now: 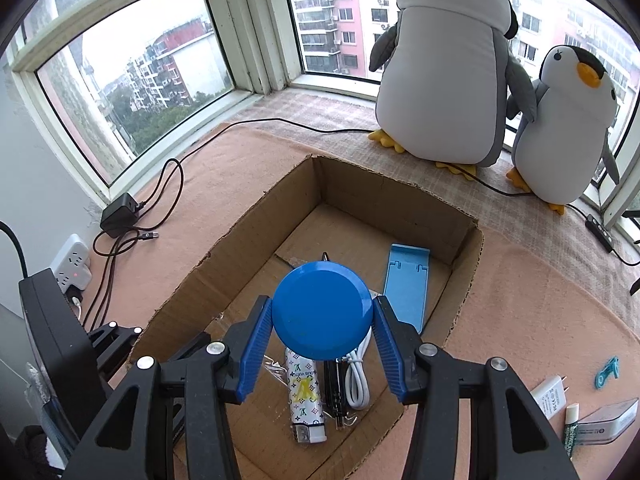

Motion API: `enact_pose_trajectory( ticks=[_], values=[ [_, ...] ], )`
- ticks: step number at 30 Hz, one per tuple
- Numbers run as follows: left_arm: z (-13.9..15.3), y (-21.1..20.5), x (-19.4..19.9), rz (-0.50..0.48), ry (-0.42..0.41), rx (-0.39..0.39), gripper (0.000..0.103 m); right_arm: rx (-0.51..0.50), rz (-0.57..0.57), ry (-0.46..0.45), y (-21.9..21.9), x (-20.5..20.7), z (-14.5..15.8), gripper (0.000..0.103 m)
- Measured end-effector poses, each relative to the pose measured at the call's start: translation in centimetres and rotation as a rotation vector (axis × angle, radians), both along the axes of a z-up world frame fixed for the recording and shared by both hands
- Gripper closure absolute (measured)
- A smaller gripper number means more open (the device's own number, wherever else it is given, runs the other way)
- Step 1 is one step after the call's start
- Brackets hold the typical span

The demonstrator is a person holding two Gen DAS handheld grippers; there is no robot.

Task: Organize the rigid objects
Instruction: 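Carry the blue round case with the right gripper into the box and release, then move the right gripper to the teal plastic clip and grasp it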

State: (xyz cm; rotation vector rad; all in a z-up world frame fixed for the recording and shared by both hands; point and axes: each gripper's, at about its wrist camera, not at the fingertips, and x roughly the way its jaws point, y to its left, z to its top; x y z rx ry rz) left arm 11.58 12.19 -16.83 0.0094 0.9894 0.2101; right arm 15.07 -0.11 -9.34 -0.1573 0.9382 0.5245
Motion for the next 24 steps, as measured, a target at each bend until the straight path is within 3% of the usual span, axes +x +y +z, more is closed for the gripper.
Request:
enact_pose_trajectory(
  ticks=[2, 6, 16, 24],
  values=[
    [0.0, 0.0, 0.0, 0.000, 0.000, 0.000, 0.072, 0.012, 0.013, 0.002, 0.1, 0.0, -0.1, 0.056],
    [0.0, 0.0, 0.0, 0.000, -0.001, -0.001, 0.072, 0.017, 0.012, -0.010, 0.2, -0.2, 0.1, 0.035],
    [-0.1, -0.2, 0.2, -0.002, 0.001, 0.005, 0.072, 0.043, -0.015, -0.027, -0.8, -0.9, 1.1, 0.035],
    [-0.1, -0.1, 0.2, -0.002, 0.000, 0.005, 0.072, 0.092, -0.053, -0.022, -4.3, -2.4, 1.9, 0.035]
  ],
)
